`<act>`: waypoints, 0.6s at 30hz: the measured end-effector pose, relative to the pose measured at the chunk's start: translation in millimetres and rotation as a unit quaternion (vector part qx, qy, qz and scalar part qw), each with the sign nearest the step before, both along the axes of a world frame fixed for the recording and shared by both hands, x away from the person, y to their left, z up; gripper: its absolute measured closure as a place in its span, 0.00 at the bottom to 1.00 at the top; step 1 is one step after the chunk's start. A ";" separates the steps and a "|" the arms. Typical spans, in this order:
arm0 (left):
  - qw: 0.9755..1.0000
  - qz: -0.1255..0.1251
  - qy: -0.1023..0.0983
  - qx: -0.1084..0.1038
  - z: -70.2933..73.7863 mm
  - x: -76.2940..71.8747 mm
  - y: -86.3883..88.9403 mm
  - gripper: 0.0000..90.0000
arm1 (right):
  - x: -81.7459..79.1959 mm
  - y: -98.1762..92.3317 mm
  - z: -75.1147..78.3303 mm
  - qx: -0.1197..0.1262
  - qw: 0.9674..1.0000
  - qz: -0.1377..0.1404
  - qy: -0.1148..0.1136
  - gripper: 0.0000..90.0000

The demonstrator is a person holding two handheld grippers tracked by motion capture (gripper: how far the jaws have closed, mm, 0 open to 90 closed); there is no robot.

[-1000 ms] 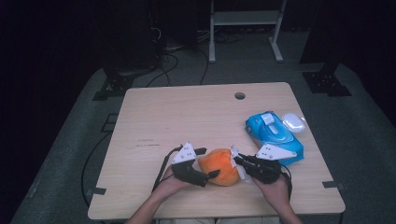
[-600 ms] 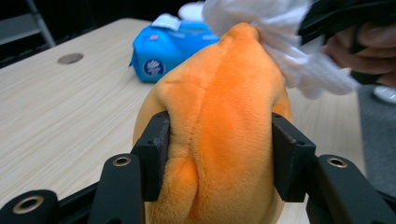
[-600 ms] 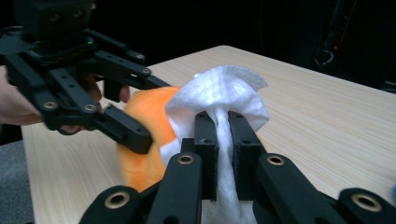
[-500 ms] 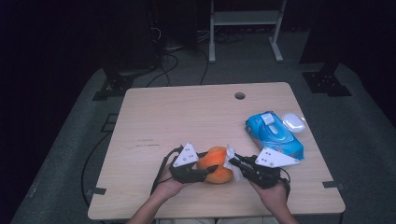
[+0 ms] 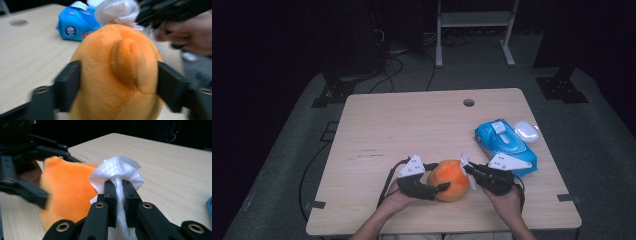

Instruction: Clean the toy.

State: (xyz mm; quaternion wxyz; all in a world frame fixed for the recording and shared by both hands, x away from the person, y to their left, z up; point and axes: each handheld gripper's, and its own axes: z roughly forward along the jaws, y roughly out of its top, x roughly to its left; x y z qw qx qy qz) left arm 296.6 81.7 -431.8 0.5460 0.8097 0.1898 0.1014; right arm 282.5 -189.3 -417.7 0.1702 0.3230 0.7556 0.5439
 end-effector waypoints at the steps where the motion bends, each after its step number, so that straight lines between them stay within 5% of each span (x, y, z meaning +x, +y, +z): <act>1: 1.000 0.000 -0.009 0.006 0.5 -1.4 -1.7 0.40 | -4.3 3.4 3.4 -0.005 1.000 0.006 -0.012 0.93; 3: 1.000 0.002 -0.021 0.012 1.4 -3.1 -4.4 0.47 | -13.8 11.0 11.6 0.004 0.999 0.037 -0.030 0.93; 5: 1.000 -0.004 -0.026 0.015 0.4 -5.2 -6.4 0.46 | -19.4 20.5 15.9 -0.024 0.997 0.047 -0.047 0.93; 8: 1.000 -0.010 -0.018 0.009 -1.6 -5.2 -8.4 0.38 | -12.0 16.3 8.8 -0.011 0.999 0.041 -0.018 0.93; 12: 0.998 -0.018 -0.052 0.026 -3.8 -15.7 -17.7 0.41 | -28.3 33.7 20.0 -0.028 0.996 0.071 -0.037 0.93; 14: 0.997 -0.009 -0.062 0.035 -2.8 -17.0 -19.2 0.45 | -26.2 36.7 22.5 -0.057 0.995 0.065 -0.046 0.93; 18: 0.998 -0.020 -0.050 0.022 -4.9 -15.0 -18.6 0.45 | -8.2 7.7 12.6 -0.037 0.999 0.017 -0.006 0.93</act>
